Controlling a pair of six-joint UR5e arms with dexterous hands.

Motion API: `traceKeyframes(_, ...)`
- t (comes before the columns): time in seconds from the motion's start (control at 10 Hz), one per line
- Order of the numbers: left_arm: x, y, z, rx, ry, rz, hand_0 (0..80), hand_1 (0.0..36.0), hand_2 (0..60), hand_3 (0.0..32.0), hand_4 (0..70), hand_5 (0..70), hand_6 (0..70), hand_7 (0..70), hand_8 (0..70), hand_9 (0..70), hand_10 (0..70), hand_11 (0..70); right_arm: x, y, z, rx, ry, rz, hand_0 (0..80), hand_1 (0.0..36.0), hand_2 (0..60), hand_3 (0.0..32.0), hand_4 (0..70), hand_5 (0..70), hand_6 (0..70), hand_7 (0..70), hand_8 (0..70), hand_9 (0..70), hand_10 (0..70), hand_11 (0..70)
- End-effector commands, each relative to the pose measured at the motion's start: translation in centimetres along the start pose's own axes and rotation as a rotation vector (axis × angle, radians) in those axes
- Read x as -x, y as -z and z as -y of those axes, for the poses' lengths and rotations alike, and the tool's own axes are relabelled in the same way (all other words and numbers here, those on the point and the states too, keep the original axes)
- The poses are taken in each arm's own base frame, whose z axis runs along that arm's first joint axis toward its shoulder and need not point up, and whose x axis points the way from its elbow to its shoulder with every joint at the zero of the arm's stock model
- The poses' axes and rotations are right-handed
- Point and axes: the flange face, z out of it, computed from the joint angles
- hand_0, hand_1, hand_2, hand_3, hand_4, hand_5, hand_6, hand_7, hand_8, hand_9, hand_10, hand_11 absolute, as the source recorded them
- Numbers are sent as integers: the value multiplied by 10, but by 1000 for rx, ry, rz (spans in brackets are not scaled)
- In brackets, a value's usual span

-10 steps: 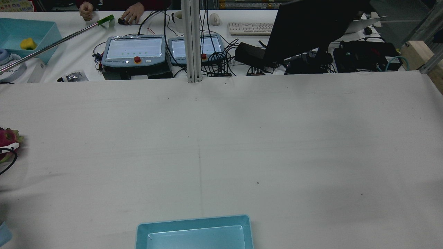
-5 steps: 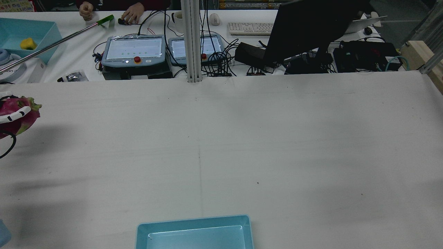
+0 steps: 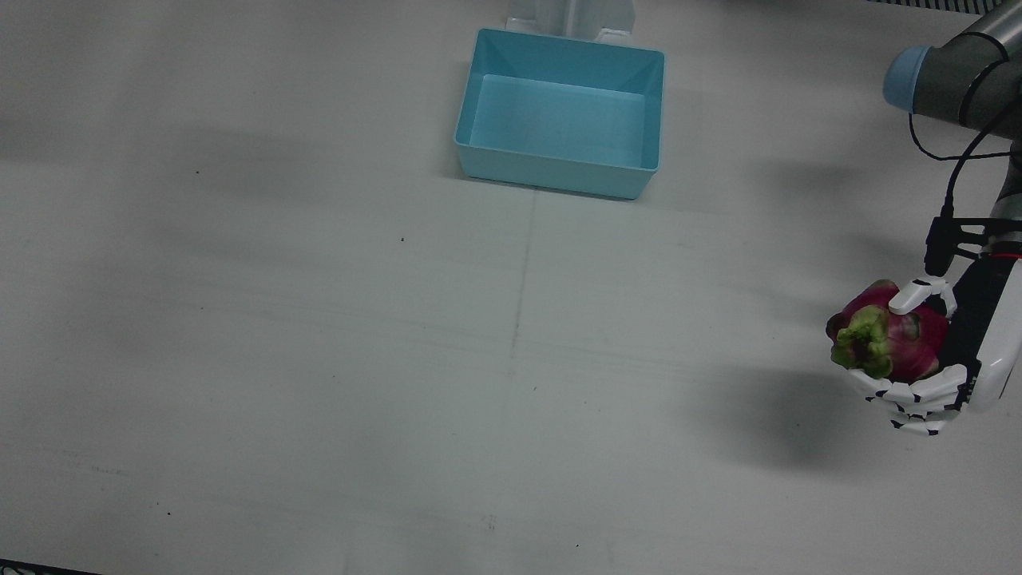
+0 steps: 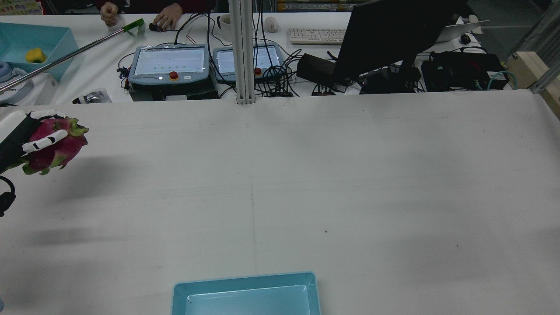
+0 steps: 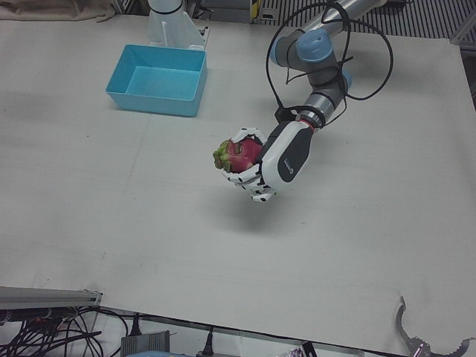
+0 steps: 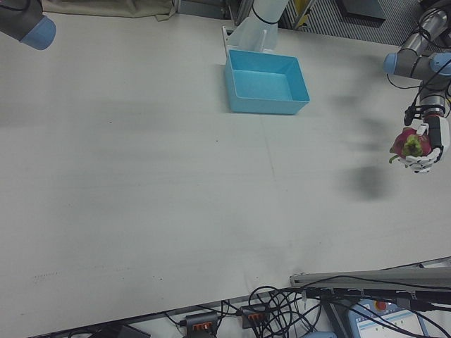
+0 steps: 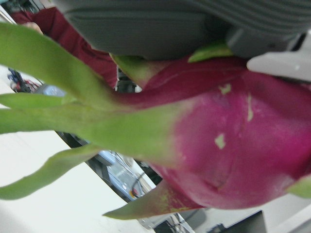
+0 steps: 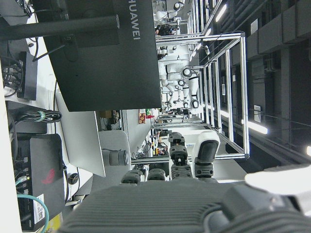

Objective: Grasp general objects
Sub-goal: 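Lift the dragon fruit with the left hand and carry it toward the blue tray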

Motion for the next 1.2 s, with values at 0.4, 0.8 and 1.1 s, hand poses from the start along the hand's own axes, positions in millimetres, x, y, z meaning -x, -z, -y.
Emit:
traceKeyframes(0.4, 11, 35, -16, 419, 396, 63, 250, 14, 600, 0, 700, 587, 700, 700, 700, 700, 700, 700, 0, 0, 0, 0, 0, 0, 0, 0, 0, 0, 0, 0, 0, 0, 0, 0, 0, 0)
traceKeyframes(0.8, 49, 39, -61, 567, 484, 126, 342, 60, 600, 0, 700, 655, 700, 700, 700, 700, 700, 700, 0, 0, 0, 0, 0, 0, 0, 0, 0, 0, 0, 0, 0, 0, 0, 0, 0, 0)
traceKeyframes(1.1, 94, 22, -142, 699, 556, 193, 344, 81, 600, 0, 700, 700, 700, 700, 700, 700, 700, 700, 0, 0, 0, 0, 0, 0, 0, 0, 0, 0, 0, 0, 0, 0, 0, 0, 0, 0)
